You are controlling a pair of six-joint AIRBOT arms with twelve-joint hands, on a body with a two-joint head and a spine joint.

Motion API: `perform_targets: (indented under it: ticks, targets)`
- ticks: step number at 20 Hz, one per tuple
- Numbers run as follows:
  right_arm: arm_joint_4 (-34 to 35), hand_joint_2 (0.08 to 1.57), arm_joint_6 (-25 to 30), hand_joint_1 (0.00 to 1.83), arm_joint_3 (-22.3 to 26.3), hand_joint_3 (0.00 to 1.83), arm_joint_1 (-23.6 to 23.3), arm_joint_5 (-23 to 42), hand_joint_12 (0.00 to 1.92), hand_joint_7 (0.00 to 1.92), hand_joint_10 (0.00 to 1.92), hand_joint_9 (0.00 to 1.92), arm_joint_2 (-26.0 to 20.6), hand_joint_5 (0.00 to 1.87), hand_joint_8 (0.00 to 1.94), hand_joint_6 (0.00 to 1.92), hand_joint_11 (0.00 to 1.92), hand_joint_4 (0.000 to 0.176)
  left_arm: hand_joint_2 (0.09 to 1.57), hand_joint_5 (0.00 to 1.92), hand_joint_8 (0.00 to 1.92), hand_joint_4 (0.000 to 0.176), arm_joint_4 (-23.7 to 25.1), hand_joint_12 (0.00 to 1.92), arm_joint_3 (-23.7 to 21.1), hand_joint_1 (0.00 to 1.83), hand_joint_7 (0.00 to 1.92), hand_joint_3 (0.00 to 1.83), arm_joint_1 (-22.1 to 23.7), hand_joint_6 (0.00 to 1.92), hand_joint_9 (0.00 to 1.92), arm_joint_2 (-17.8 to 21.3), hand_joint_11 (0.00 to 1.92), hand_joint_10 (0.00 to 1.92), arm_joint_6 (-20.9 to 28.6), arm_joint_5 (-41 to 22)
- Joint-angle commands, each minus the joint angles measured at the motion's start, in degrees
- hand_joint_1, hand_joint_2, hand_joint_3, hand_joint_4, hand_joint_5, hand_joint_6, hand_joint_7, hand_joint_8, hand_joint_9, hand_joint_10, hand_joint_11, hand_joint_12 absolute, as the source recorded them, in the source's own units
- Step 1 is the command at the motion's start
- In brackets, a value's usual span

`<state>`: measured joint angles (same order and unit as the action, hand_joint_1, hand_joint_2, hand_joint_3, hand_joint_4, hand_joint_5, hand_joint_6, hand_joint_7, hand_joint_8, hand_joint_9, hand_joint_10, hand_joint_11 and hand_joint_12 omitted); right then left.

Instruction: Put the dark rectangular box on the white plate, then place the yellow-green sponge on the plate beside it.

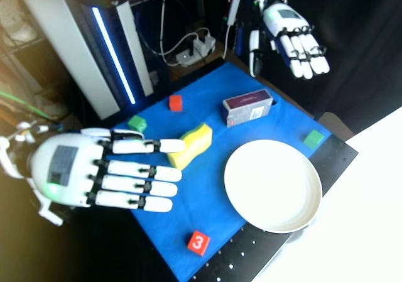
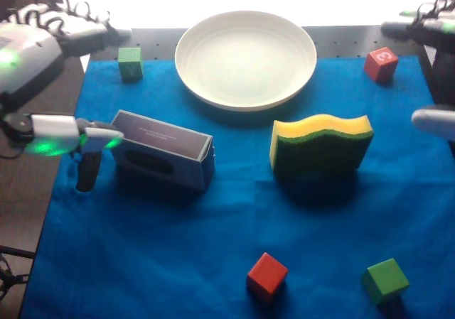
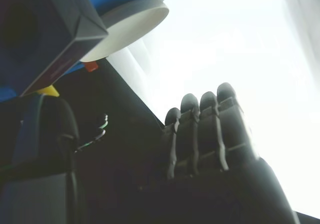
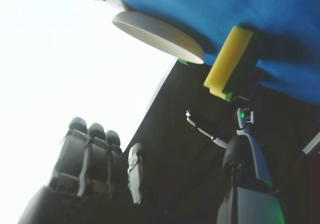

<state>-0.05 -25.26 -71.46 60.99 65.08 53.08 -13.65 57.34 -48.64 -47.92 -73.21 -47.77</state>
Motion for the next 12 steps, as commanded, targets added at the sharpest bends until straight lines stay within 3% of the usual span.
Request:
perform_targets:
  ticks: [1, 2, 3, 4, 5, 6, 7, 9, 10, 11, 12]
  targets:
    - [1.7, 1.12, 0.3, 0.62, -0.3, 0.01, -0.9, 6.6, 0.66, 0.27, 0.01, 0.23, 0.0, 0.34, 0.0, 0.0, 0.0, 0.121, 0.96, 0.35, 0.0, 0.063, 1.6, 0.31, 0.4, 0.74, 0.28, 0.01, 1.2, 0.0, 0.2, -0.5, 0.0, 0.02, 1.0, -5.0]
    - [1.7, 1.12, 0.3, 0.64, -0.3, 0.0, -0.9, 6.6, 0.7, 0.28, 0.01, 0.25, 0.0, 0.35, 0.0, 0.0, 0.0, 0.108, 0.94, 0.36, 0.0, 0.06, 2.3, 0.4, 0.8, 0.68, 0.3, 0.0, 1.6, 0.0, 0.23, -0.9, 0.0, 0.01, 1.6, -4.3]
    - [1.7, 1.12, 0.3, 0.61, -0.3, 0.0, -0.9, 6.6, 0.73, 0.27, 0.0, 0.25, 0.1, 0.34, 0.0, 0.0, 0.0, 0.113, 0.93, 0.35, 0.0, 0.072, 3.4, 0.38, 1.4, 0.66, 0.3, 0.0, 2.3, 0.0, 0.23, -1.6, 0.0, 0.01, 2.6, -3.2]
    - [1.7, 1.13, 0.3, 0.57, -0.3, 0.0, -0.9, 6.6, 0.71, 0.27, 0.0, 0.26, 0.1, 0.33, 0.0, 0.0, 0.0, 0.113, 0.92, 0.32, 0.0, 0.086, 4.0, 0.23, 1.8, 0.67, 0.26, 0.0, 2.8, 0.0, 0.18, -2.0, 0.0, 0.01, 3.1, -2.5]
    - [1.7, 1.13, 0.3, 0.55, -0.3, 0.0, -0.9, 6.6, 0.7, 0.27, 0.0, 0.26, 0.1, 0.33, 0.0, 0.0, 0.0, 0.12, 0.92, 0.32, 0.0, 0.089, 6.1, 0.27, 3.1, 0.72, 0.28, 0.0, 4.2, 0.0, 0.2, -3.3, 0.0, 0.0, 4.9, -0.1]
    - [1.7, 1.13, 0.3, 0.55, -0.3, 0.0, -0.9, 6.6, 0.7, 0.27, 0.0, 0.25, 0.1, 0.33, 0.0, 0.0, 0.0, 0.125, 0.92, 0.31, 0.0, 0.105, 6.4, 0.32, 3.3, 0.75, 0.24, 0.0, 4.4, 0.0, 0.16, -3.5, 0.0, 0.0, 5.3, 0.2]
    - [1.7, 1.13, 0.3, 0.54, -0.3, 0.0, -0.9, 6.6, 0.68, 0.26, 0.0, 0.24, 0.1, 0.32, 0.0, 0.0, 0.0, 0.126, 0.91, 0.3, 0.0, 0.099, 8.0, 0.39, 4.5, 0.8, 0.23, 0.0, 5.1, 0.0, 0.17, -4.5, 0.0, 0.0, 7.6, 1.9]
    - [1.7, 1.15, 0.3, 0.53, -0.3, 0.0, -0.9, 6.6, 0.62, 0.26, 0.0, 0.24, 0.1, 0.32, 0.0, 0.0, 0.0, 0.103, 0.89, 0.28, 0.0, 0.111, 11.3, 0.47, 7.1, 0.86, 0.21, 0.0, 5.7, 0.0, 0.17, -6.4, 0.0, 0.0, 13.6, 4.4]
    - [1.7, 1.15, 0.3, 0.5, -0.3, 0.0, -0.9, 6.6, 0.61, 0.26, 0.0, 0.23, 0.1, 0.31, 0.0, 0.0, 0.0, 0.13, 0.89, 0.29, 0.0, 0.099, 13.1, 0.38, 8.2, 0.82, 0.23, 0.0, 6.0, 0.0, 0.16, -7.3, 0.0, 0.0, 16.1, 5.8]
    - [1.7, 1.16, 0.3, 0.48, -0.3, 0.0, -0.9, 6.6, 0.56, 0.25, 0.0, 0.22, 0.1, 0.3, 0.0, 0.0, 0.0, 0.14, 0.87, 0.29, 0.01, 0.125, 14.2, 0.38, 8.6, 0.78, 0.27, 0.0, 6.4, 0.0, 0.19, -7.7, 0.0, 0.01, 16.5, 7.0]
    - [1.7, 1.17, 0.3, 0.48, -0.3, 0.01, -0.9, 6.6, 0.55, 0.24, 0.0, 0.21, 0.1, 0.29, 0.0, 0.0, 0.0, 0.138, 0.84, 0.31, 0.0, 0.127, 15.4, 0.47, 8.8, 0.8, 0.31, 0.0, 7.0, 0.0, 0.24, -8.1, 0.0, 0.01, 16.5, 8.6]
